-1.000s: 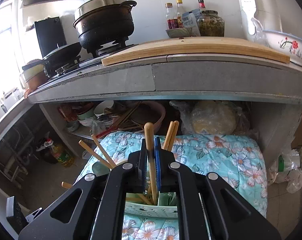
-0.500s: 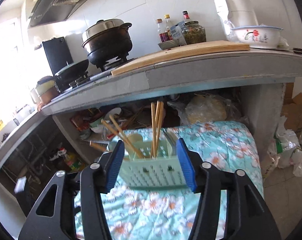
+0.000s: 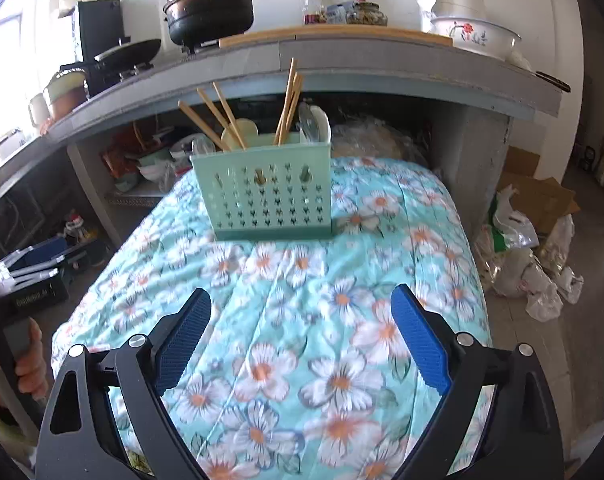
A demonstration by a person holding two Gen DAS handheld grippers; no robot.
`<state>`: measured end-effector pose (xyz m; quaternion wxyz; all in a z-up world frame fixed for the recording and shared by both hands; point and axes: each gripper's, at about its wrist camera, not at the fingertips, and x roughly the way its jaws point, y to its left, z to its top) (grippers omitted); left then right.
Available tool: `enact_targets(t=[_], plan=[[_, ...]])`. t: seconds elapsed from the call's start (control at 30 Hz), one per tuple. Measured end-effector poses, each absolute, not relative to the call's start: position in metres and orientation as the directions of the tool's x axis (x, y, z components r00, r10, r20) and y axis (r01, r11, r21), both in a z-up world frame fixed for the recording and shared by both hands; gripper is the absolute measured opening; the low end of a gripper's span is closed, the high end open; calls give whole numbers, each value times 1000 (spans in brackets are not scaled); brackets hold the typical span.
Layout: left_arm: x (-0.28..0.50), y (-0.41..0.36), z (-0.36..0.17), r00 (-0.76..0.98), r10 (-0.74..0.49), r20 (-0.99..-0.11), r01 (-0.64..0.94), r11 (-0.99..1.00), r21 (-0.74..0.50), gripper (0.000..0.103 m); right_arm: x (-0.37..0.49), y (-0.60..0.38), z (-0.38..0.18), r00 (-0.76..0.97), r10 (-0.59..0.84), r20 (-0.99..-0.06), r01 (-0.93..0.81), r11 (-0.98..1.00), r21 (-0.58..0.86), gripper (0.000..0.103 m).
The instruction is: Organize utensils
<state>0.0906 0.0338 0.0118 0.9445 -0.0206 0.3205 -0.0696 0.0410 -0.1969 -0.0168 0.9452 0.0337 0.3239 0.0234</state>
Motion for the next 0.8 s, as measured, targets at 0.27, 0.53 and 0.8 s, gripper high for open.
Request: enact_targets(t=[0.27, 0.53, 0.8], plan=[[68, 25, 31, 817, -16, -576, 77, 994, 81, 95, 15, -191, -6, 809, -1, -587, 8, 1000, 9, 96], [56, 28, 42, 843, 47, -536, 37, 989, 145, 95, 8, -202, 10, 838, -41, -544, 63, 998, 21, 96], [56, 47, 47, 849, 50, -526, -10, 997, 79, 95, 9, -200, 8, 834, -45, -550, 69, 997, 24, 96]])
